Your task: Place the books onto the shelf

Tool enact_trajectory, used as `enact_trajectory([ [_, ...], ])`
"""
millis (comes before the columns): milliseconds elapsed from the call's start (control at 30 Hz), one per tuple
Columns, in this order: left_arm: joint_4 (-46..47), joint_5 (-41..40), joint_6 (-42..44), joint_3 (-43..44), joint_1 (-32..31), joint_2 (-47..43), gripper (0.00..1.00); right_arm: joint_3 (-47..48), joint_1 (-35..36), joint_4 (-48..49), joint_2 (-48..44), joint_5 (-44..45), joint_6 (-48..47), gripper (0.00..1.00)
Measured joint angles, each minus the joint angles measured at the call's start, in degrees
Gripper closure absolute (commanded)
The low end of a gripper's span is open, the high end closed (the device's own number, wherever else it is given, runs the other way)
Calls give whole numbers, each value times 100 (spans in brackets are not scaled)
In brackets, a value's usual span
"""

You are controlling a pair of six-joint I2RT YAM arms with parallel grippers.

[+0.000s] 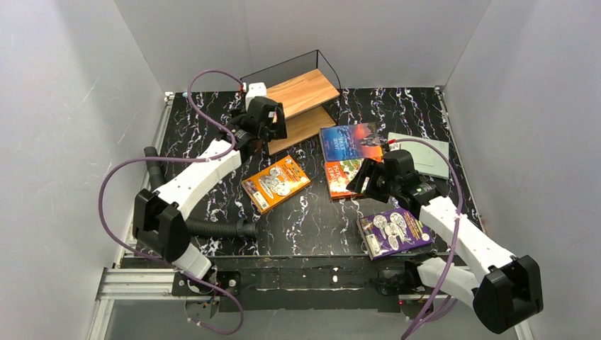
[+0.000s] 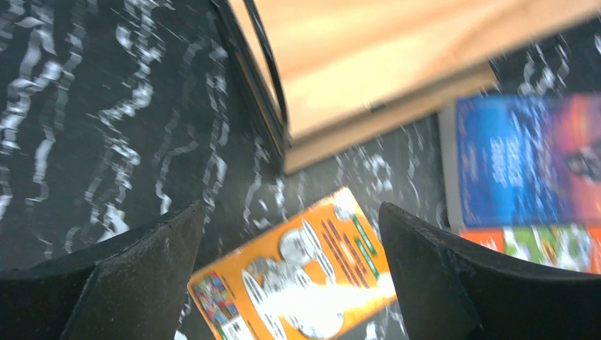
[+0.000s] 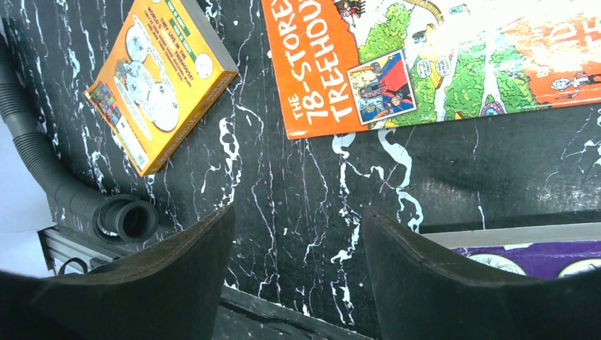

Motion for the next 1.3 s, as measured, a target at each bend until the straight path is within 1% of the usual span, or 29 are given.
enact_trajectory([
  [133, -83, -925, 24, 651, 11, 527, 12, 0, 0, -74, -208, -17, 0, 26],
  [200, -151, -1231, 81, 940, 22, 835, 20, 0, 0, -107, -273, -39, 0, 26],
  [267, -210, -1434, 170, 1152, 22, 1106, 27, -2, 0, -138, -299, -61, 0, 26],
  [367, -238, -1578, 321, 1259, 22, 1322, 41, -42, 0, -162, -348, -83, 2, 26],
  [433, -289, -1670, 417, 1261, 17, 1360, 45, -101, 0, -164, -396, -83, 2, 26],
  [467, -302, -1720, 463, 1261, 17, 1360, 46, -131, 0, -179, -417, -85, 4, 26],
  [567, -256, -1845, 601, 1246, 50, 1322, 45, -199, 0, -195, -433, -90, 4, 26],
  [667, -195, -1792, 610, 1128, 157, 1202, 43, -214, 0, -208, -422, -131, 4, 26],
  [767, -205, -1725, 595, 841, 455, 918, 42, -214, 0, -205, -326, -221, 4, 27],
  [800, -221, -1720, 586, 791, 520, 846, 40, -214, 0, -177, -225, -278, 4, 27],
  [900, -328, -1569, 535, 643, 848, 612, 39, -214, 0, -160, -114, -361, 4, 27],
  [1067, -503, -1161, 570, 697, 1399, 581, 38, -214, 0, -166, -216, -356, 4, 27],
  [1133, -614, -1073, 595, 769, 1519, 586, 37, -214, 0, -166, -232, -354, 4, 27],
  [1167, -682, -1016, 601, 804, 1567, 588, 35, -214, 0, -168, -238, -352, 7, 27],
  [1233, -802, -925, 614, 859, 1685, 590, 25, -214, 0, -168, -258, -337, 7, 27],
  [1300, -955, -765, 643, 918, 1808, 588, 19, -214, 0, -170, -273, -315, 7, 27],
])
